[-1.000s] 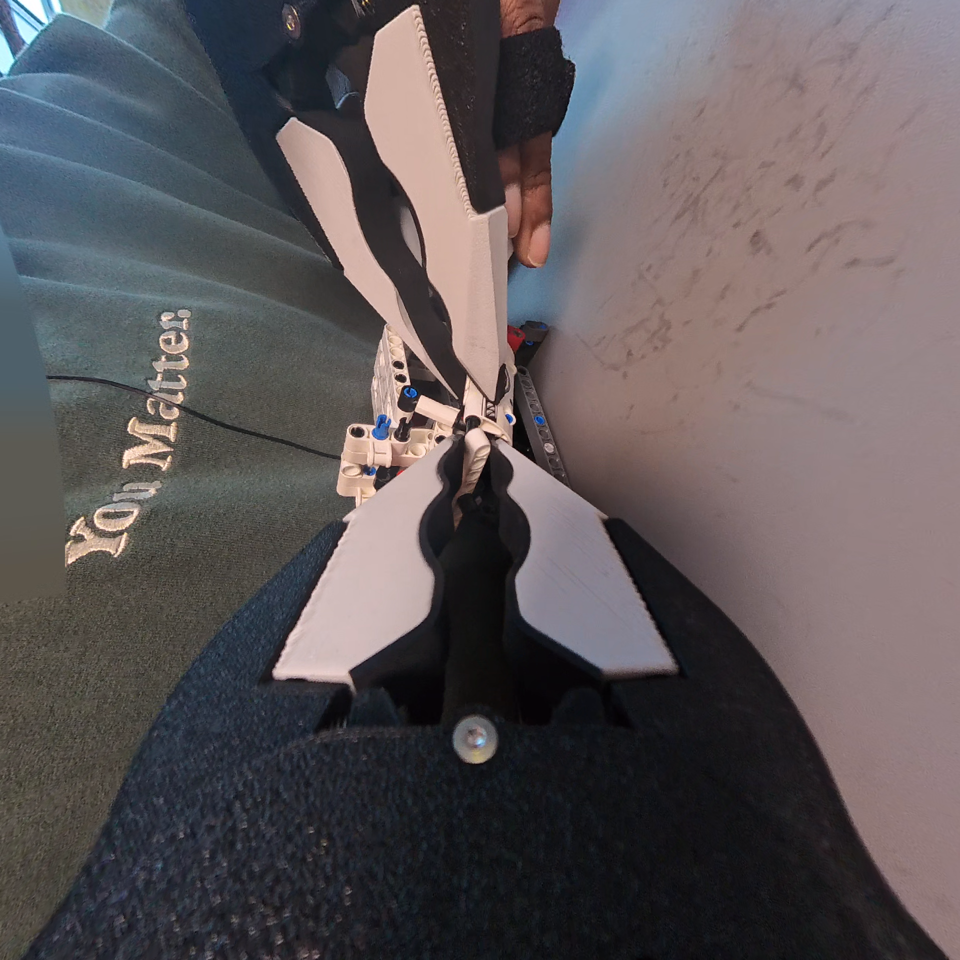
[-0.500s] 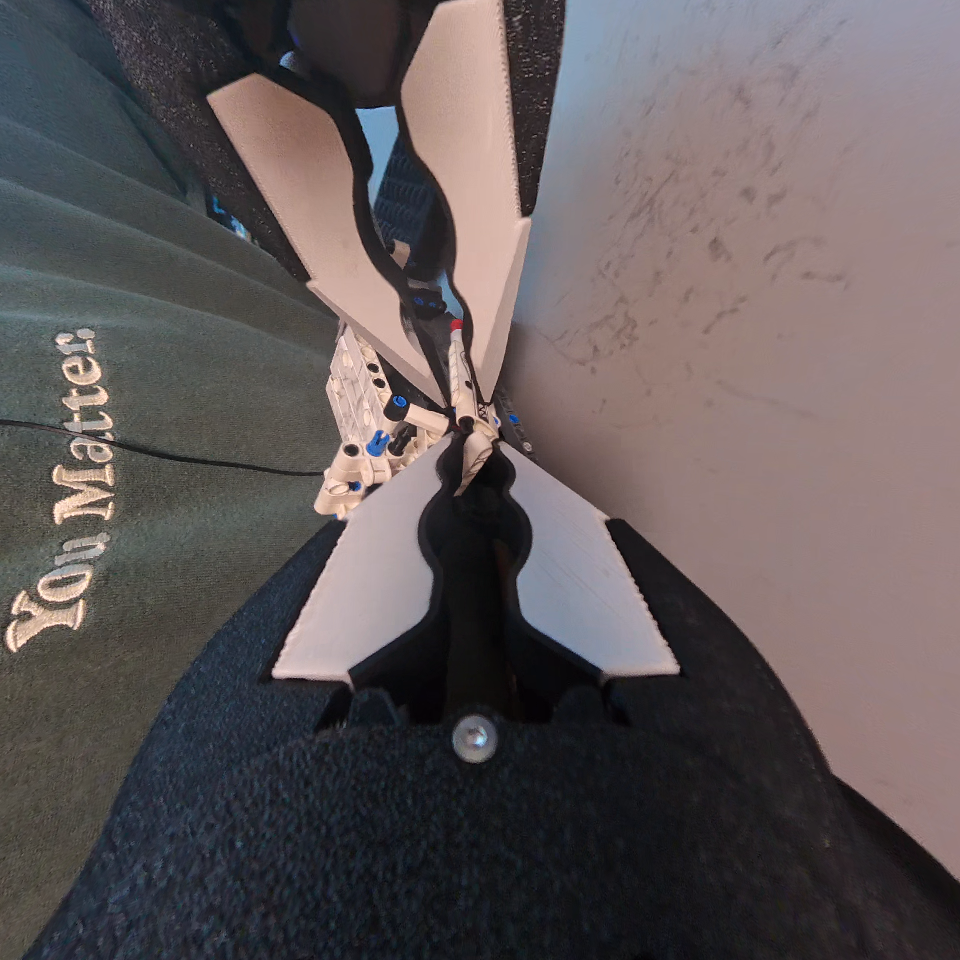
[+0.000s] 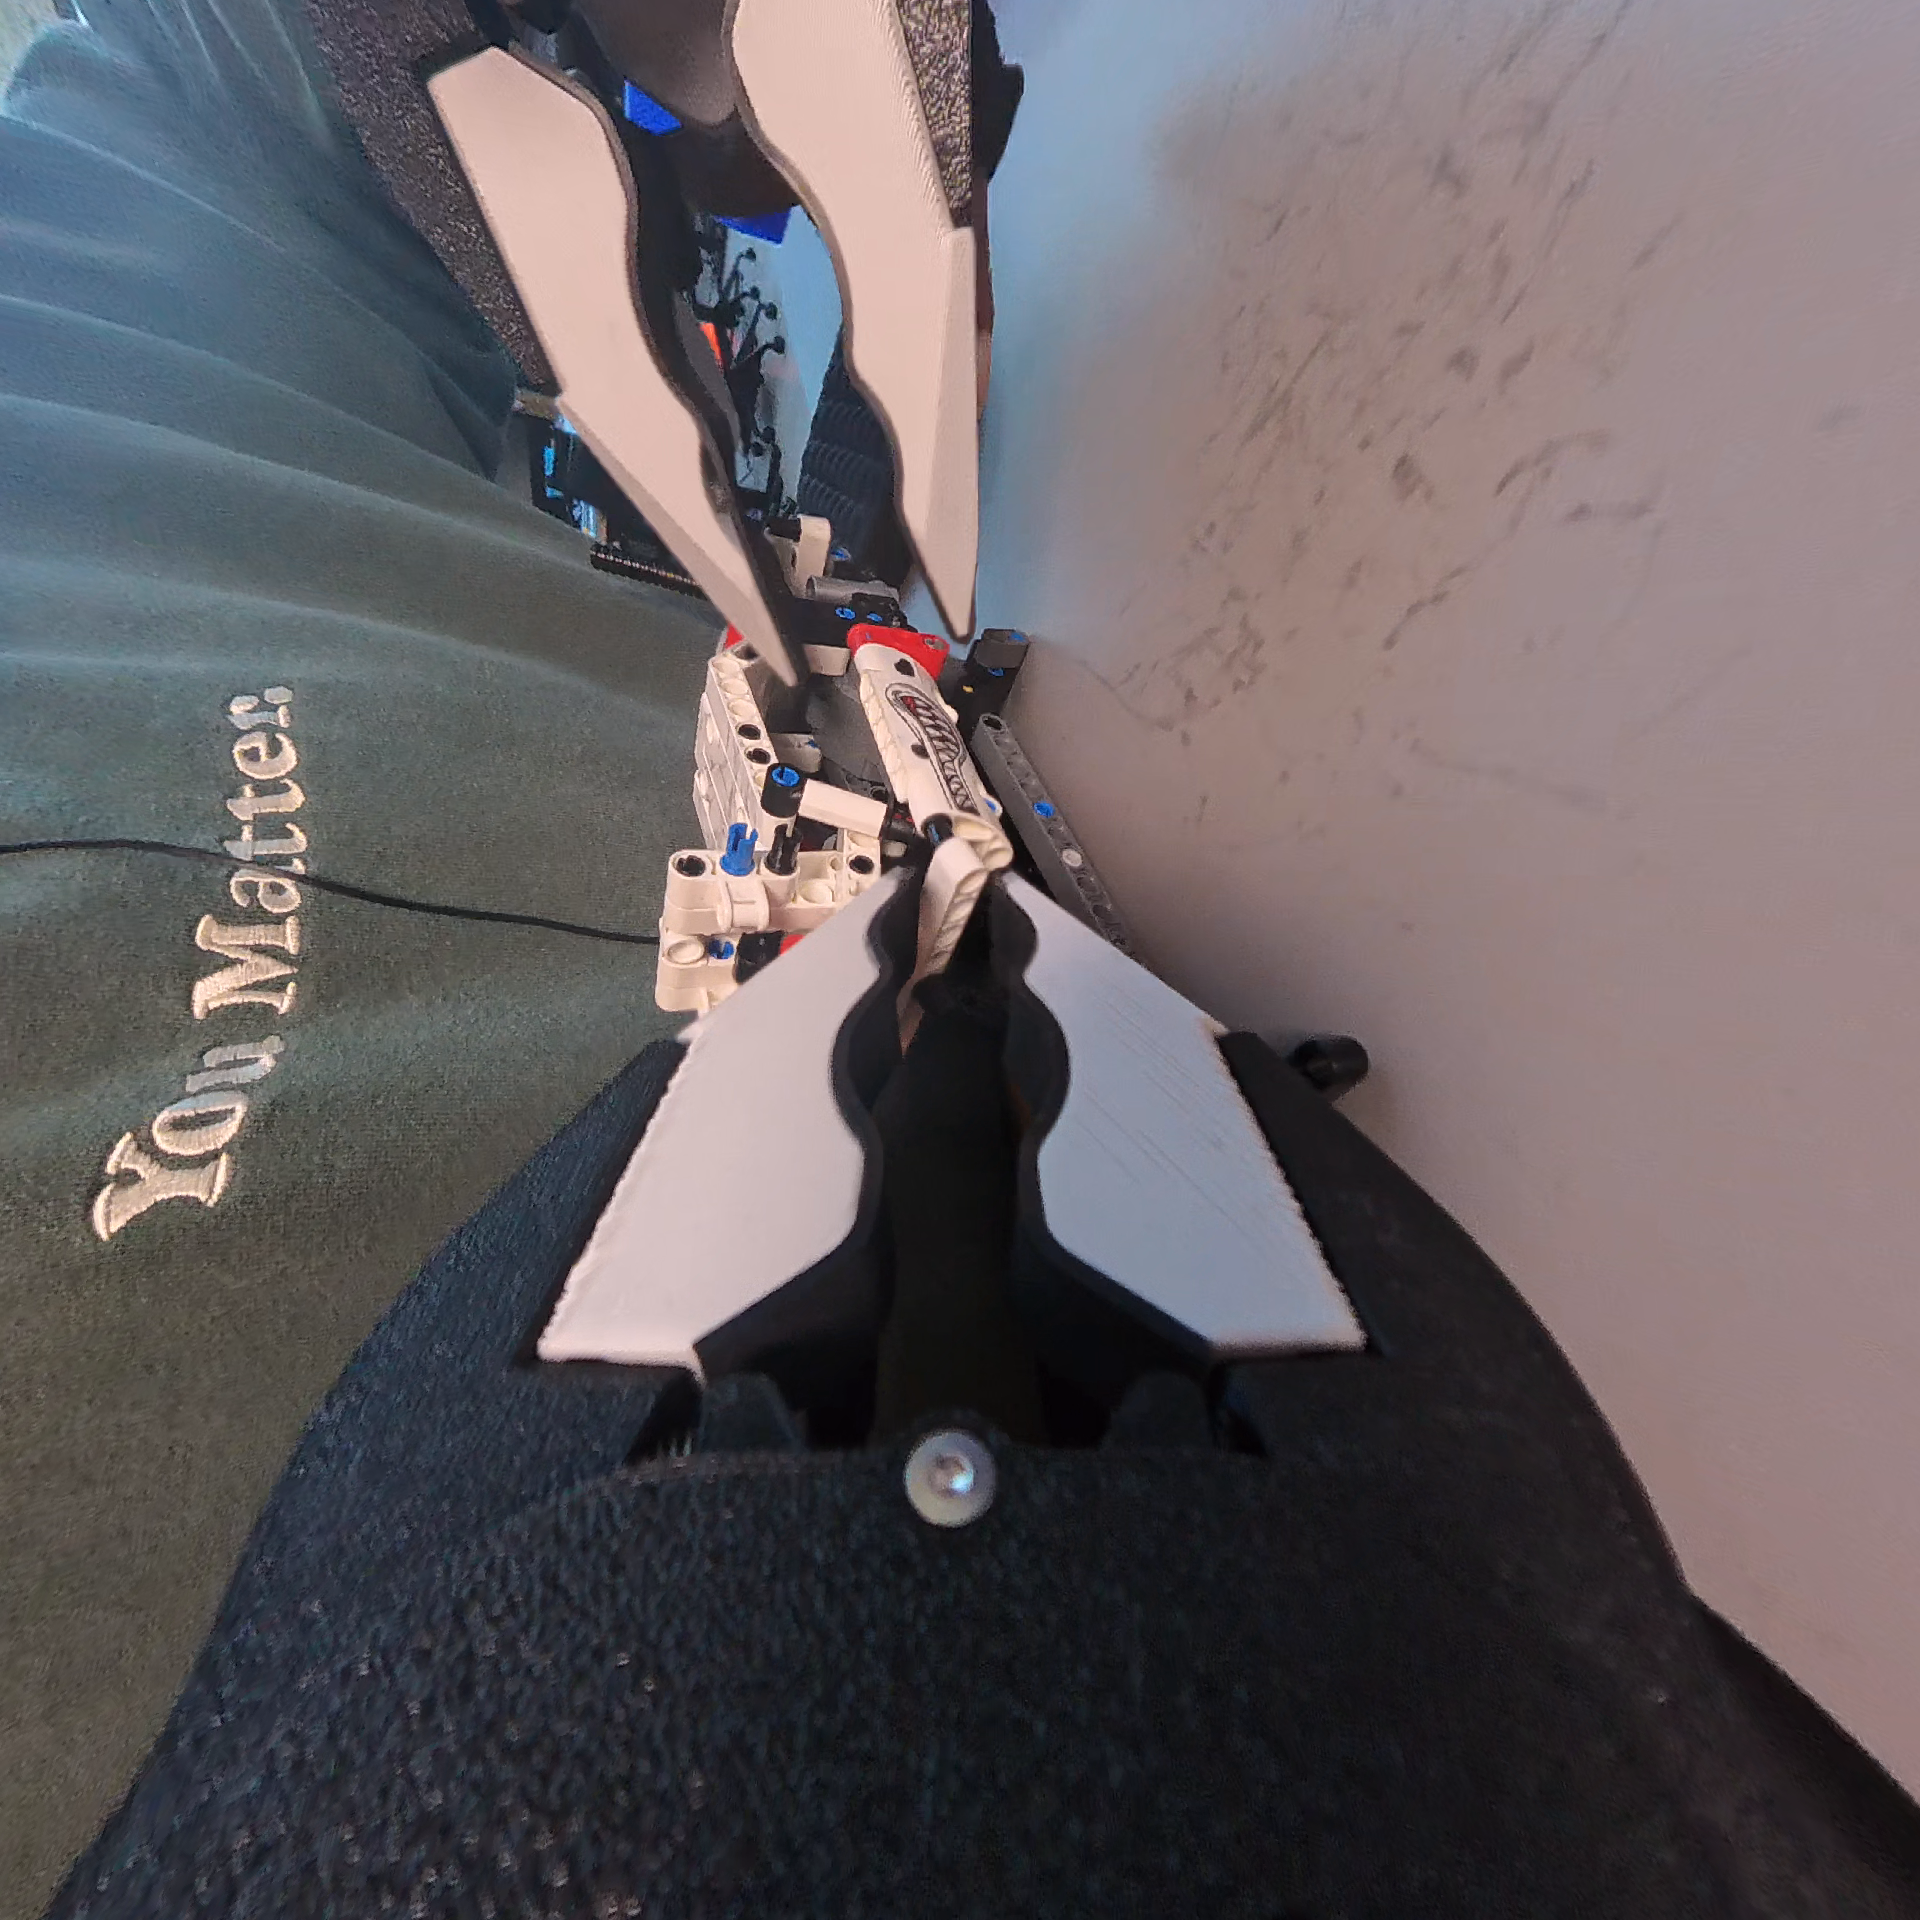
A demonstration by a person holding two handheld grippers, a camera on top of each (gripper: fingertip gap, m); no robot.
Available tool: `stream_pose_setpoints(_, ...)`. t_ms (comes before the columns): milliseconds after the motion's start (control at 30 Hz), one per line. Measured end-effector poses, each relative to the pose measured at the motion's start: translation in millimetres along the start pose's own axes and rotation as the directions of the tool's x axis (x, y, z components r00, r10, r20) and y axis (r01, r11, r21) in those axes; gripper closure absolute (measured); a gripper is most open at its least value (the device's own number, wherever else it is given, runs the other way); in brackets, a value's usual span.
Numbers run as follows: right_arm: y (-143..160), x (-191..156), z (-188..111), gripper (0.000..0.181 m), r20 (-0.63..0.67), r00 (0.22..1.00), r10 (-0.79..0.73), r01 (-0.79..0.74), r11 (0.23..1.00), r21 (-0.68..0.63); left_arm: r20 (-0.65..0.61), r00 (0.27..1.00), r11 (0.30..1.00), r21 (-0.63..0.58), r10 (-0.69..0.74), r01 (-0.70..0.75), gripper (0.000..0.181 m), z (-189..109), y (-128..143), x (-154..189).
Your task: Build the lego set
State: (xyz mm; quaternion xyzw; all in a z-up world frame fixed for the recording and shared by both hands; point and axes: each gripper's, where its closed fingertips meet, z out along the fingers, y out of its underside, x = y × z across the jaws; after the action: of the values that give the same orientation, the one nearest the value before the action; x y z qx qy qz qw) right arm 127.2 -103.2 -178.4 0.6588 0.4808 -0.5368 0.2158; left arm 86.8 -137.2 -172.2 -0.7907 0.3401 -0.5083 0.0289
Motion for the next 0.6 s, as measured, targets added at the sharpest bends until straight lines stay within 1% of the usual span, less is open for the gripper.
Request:
stream_pose_setpoints(33,1.9,0.8,-0.8,0.167,0.002,1.000,-0.003,0.003,1.000,-0.007,0.026,1.000,1.000,-0.018,0.003,-0.002,0.149,1.6,4.6,-2.7)
stream_pose_setpoints(100,5.2,1.7,-2.2,0.168,0.009,1.000,-0.002,0.002,1.000,-0.013,0.036,0.999,0.999,-0.046,0.020,-0.019,0.153,5.6,10.7,-0.4)
stream_pose_setpoints(167,5.2,0.0,-1.7,0.170,0.031,0.999,0.010,-0.010,1.000,0.000,0.050,0.998,0.999,-0.034,0.042,-0.040,0.166,7.6,7.9,1.8)
stream_pose_setpoints(300,3.5,-2.1,-0.8,0.173,0.056,0.998,0.005,-0.006,1.000,0.026,0.105,0.990,0.994,-0.066,0.098,-0.092,0.168,7.1,8.0,0.9)
stream_pose_setpoints(433,1.6,-3.6,0.1,0.174,0.099,0.993,0.061,-0.066,0.996,0.057,0.130,0.980,0.986,-0.099,0.149,-0.137,0.169,6.4,9.3,3.3)
stream_pose_setpoints(533,1.9,-0.6,1.5,0.174,0.089,0.993,0.077,-0.083,0.994,0.067,0.106,0.988,0.991,-0.087,0.115,-0.106,0.169,5.9,7.9,5.9)
stream_pose_setpoints(600,1.3,0.8,1.6,0.174,0.062,0.996,0.061,-0.066,0.995,0.075,0.094,0.991,0.994,-0.068,0.091,-0.085,0.169,4.9,6.6,7.1)
